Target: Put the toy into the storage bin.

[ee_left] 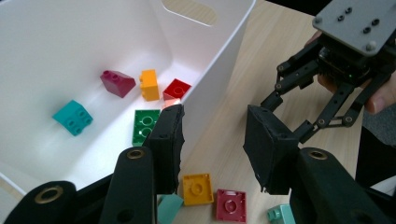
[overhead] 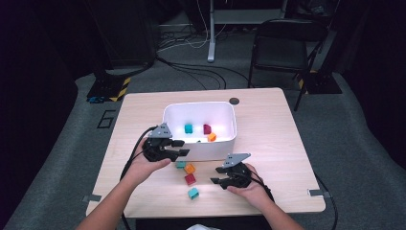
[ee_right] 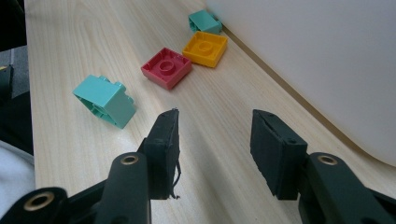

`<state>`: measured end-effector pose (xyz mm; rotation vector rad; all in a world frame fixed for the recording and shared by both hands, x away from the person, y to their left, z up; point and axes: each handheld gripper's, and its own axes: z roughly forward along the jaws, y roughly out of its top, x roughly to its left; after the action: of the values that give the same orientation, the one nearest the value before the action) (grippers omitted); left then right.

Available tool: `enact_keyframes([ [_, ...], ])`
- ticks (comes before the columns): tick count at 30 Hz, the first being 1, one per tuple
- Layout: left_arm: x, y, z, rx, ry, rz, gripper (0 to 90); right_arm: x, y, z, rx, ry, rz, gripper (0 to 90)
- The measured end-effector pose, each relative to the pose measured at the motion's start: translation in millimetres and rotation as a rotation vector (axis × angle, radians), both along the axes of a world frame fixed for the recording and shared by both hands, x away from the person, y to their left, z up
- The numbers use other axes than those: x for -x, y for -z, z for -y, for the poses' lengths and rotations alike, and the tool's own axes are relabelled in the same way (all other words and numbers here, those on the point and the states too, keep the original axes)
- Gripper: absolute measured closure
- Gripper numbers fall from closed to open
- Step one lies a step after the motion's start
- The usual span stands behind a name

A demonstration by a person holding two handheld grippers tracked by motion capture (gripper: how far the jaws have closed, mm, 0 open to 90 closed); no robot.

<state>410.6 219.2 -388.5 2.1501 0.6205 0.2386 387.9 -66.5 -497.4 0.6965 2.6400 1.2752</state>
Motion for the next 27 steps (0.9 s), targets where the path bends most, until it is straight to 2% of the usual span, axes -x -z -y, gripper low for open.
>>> enact_keyframes([
  [6, 8.3, 15.8, -0.4, -0.007, 0.001, -0.011, 56.6, -0.1, 0.3, 0.2, -0.002, 0.006, -0.003, 51.5],
  [15, 19.5, 38.8, -2.5, 0.015, -0.004, -0.043, 53.4, 0.6, 0.2, 0.2, -0.002, 0.017, -0.013, 50.3],
  [19, 24.3, 46.2, -4.3, 0.009, 0.006, -0.051, 53.1, 0.5, 0.1, 0.2, -0.002, 0.017, -0.011, 50.1],
  [27, 35.2, 59.1, -4.8, 0.035, 0.003, -0.071, 54.4, 0.3, -0.6, 1.7, -0.001, 0.025, -0.009, 49.3],
])
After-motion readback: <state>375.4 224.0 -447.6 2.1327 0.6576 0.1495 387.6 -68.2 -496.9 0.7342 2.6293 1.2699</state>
